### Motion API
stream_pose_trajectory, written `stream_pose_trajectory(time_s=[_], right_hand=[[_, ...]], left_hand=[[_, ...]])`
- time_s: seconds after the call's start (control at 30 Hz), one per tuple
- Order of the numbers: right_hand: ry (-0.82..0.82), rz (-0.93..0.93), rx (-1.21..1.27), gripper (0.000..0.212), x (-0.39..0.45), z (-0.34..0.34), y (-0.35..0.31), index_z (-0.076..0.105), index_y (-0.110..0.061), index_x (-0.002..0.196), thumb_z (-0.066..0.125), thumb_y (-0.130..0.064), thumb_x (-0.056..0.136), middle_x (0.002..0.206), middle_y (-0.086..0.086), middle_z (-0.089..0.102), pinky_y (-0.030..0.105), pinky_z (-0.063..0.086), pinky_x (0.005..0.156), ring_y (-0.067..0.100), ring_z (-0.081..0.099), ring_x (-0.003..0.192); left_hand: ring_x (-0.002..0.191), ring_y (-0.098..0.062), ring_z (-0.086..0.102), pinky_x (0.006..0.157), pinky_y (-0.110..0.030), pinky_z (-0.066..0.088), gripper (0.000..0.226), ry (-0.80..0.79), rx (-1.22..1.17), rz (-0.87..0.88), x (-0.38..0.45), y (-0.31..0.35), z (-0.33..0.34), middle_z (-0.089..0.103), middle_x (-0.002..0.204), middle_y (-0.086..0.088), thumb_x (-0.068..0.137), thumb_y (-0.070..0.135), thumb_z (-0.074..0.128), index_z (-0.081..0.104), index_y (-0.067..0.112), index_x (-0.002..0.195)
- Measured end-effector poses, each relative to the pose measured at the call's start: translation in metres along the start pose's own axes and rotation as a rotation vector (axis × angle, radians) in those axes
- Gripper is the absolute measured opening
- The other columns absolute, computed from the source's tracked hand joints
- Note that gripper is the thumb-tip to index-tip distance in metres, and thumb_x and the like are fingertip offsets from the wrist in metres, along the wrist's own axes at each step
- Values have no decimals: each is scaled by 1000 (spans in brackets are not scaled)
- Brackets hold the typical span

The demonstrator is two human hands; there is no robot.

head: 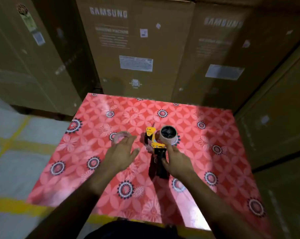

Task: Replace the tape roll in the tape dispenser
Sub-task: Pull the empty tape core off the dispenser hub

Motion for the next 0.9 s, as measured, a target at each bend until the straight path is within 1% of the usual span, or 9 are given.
stream_pose_trajectory(time_s=[0.03,0.1,0.2,0.27,0.4,0.53,0.73,0.8,0.9], right_hand=[[-39,29,-8,59,-1,6,-2,28,-18,146,50,-42,97,129,13,56,42,49,73,38,65,105],[-55,76,21,61,1,19,-5,23,-15,145,49,-45,99,124,14,59,41,47,70,37,67,100],[-25,124,18,82,6,30,-11,1,-15,157,47,-50,99,118,12,63,37,42,64,36,68,96],[-21,130,-4,88,12,34,-12,-9,-15,159,46,-50,99,117,13,64,36,40,63,36,68,95],[-34,159,33,88,15,43,-12,-7,-18,159,51,-43,98,114,15,66,40,48,66,36,68,95],[-43,153,85,95,0,46,-7,-7,-22,159,60,-38,94,110,15,67,38,43,66,38,68,95],[-63,89,107,81,-47,53,7,-1,-27,156,52,-41,95,95,10,66,35,44,57,35,67,78],[-94,75,87,83,-62,54,13,1,-29,156,54,-41,94,100,10,66,36,44,59,37,67,83],[-133,48,59,85,-76,52,19,1,-32,157,57,-39,93,102,10,64,36,44,62,37,67,87]], left_hand=[[120,-29,59,91,-41,52,57,-50,5,-21,-8,2,5,50,147,-9,101,47,41,31,23,152],[123,-27,58,93,-39,50,57,-68,-10,-33,-18,0,15,49,149,-7,102,46,42,31,23,152],[130,-23,53,99,-38,47,58,-93,-18,-44,-29,-6,25,48,151,-6,102,46,42,30,20,152],[131,-20,52,99,-36,46,57,-93,-18,-41,-31,-9,26,49,150,-4,102,46,42,31,20,152],[130,-19,52,98,-34,47,56,-92,-49,-44,-37,-14,34,51,146,-3,102,45,43,32,21,152],[130,-20,51,99,-35,46,56,-96,-68,-52,-42,-15,40,51,145,-4,102,43,45,33,19,151],[132,-19,48,105,-34,43,57,-97,-111,5,-45,-6,59,48,148,-4,101,41,46,32,21,152],[133,-19,47,106,-33,41,57,-112,-112,22,-45,0,65,46,149,-4,101,40,46,31,21,152],[131,-18,47,104,-29,40,57,-129,-128,67,-45,12,73,47,147,-3,101,37,49,30,21,153]])
Point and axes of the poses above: each hand's wrist, its own x-axis towards the middle knuckle, its own z-axis out of the palm, y = z × x, the point moved 4 cm from there along x, towards the middle knuckle
